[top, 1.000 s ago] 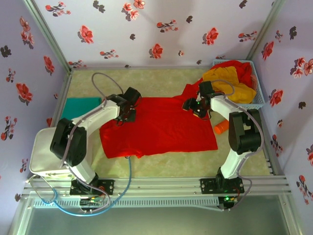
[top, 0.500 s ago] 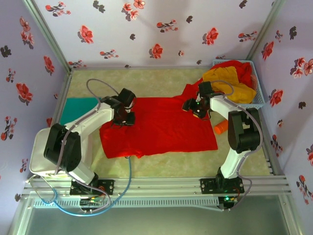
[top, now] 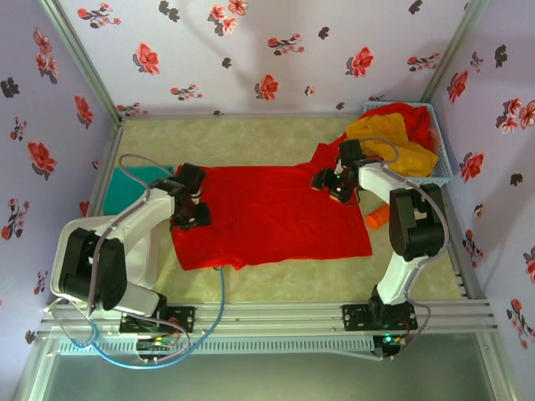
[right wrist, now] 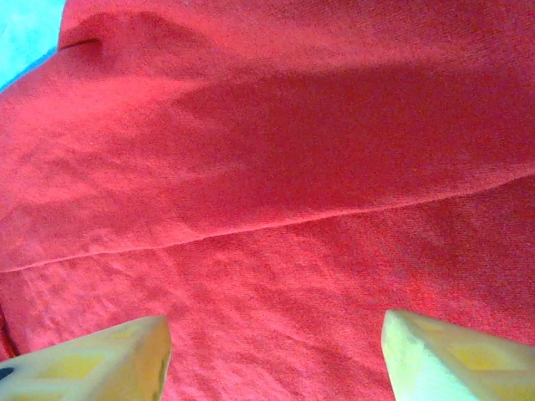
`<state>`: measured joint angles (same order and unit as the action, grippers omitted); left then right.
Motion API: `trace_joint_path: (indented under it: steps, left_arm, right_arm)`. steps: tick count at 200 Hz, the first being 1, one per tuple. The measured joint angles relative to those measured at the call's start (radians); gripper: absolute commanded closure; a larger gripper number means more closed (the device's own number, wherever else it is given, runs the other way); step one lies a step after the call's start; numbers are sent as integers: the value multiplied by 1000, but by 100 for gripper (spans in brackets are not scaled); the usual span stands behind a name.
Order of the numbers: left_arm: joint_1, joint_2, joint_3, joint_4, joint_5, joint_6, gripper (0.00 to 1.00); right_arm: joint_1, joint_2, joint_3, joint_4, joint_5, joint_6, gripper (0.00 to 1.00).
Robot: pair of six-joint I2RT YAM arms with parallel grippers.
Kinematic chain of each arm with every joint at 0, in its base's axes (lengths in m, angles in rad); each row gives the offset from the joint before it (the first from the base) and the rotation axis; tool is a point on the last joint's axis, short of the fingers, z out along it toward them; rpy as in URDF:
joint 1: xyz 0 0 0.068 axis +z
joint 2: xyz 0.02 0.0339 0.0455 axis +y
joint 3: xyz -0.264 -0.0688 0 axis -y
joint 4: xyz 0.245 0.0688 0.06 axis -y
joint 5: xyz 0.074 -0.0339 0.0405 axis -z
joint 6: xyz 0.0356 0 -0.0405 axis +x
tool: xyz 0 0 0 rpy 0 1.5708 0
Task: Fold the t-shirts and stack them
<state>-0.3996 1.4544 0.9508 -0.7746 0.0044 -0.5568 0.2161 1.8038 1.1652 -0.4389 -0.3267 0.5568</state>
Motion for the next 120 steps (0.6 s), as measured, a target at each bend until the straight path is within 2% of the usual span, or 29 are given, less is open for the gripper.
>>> trace_joint_path:
  steps: [23,57,79,101,120]
  left_arm:
    - [3,13,-53,15,0,-26,64]
    - [3,-14,-122,19,0,-77,51]
    - [3,-132,-170,-25,-3,-117,46]
    - [5,-282,-215,-76,-2,-185,45]
    - [6,-390,-270,-117,12,-256,45]
  right_arm:
    - [1,0,0,-6,0,-8,27]
    - [14,-49,-47,-27,12,-19,18]
    - [40,-132,-96,-80,40,-26,15]
    - [54,-238,-167,-102,84,-8,6]
    - [54,-340,-237,-138,129,17,6]
